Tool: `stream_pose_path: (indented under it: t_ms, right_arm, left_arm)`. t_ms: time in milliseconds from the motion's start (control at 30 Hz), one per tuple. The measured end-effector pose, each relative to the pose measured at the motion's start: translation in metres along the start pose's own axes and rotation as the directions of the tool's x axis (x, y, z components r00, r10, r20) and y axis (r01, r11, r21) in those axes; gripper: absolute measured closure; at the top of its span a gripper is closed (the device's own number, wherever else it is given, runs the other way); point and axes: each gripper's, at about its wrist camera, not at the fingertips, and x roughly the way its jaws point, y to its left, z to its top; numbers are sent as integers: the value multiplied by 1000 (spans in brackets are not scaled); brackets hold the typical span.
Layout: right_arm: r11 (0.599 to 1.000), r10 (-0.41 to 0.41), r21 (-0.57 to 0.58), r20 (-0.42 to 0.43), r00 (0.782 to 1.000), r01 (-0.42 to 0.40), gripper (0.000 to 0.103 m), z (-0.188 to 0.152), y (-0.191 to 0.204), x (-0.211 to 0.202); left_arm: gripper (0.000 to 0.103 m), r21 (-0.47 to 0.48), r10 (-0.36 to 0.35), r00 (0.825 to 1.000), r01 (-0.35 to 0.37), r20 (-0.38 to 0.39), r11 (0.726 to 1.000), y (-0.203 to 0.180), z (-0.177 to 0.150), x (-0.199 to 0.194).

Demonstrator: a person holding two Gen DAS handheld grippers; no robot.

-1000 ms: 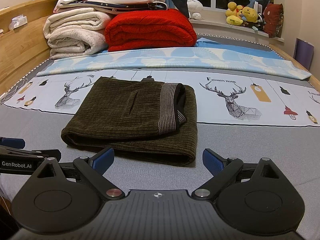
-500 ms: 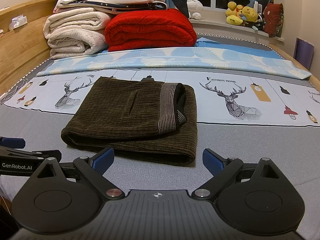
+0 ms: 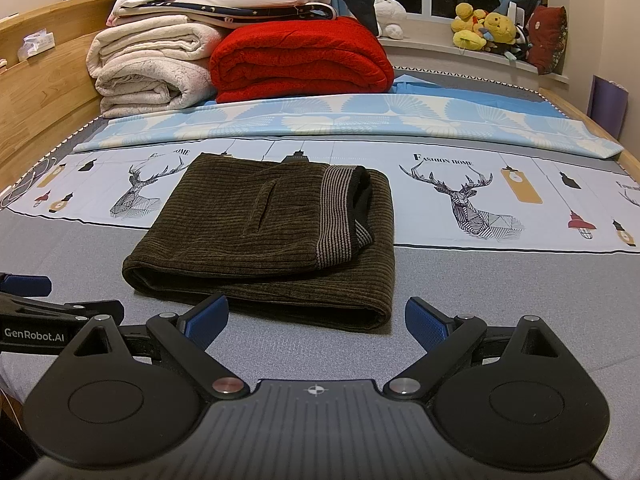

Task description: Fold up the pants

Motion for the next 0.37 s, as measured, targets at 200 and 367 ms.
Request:
stream_pose_path:
  t_ms: [200,367]
  right_arm:
    - [1000,0,0,0,1000,0,8,0,0,0]
    - [1000,0,0,0,1000,0,8,0,0,0]
  left_arm:
    - [1,5,-4,1000,4,4,1000,0,0,0]
    - [1,6,-4,1000,4,6,1000,0,0,1]
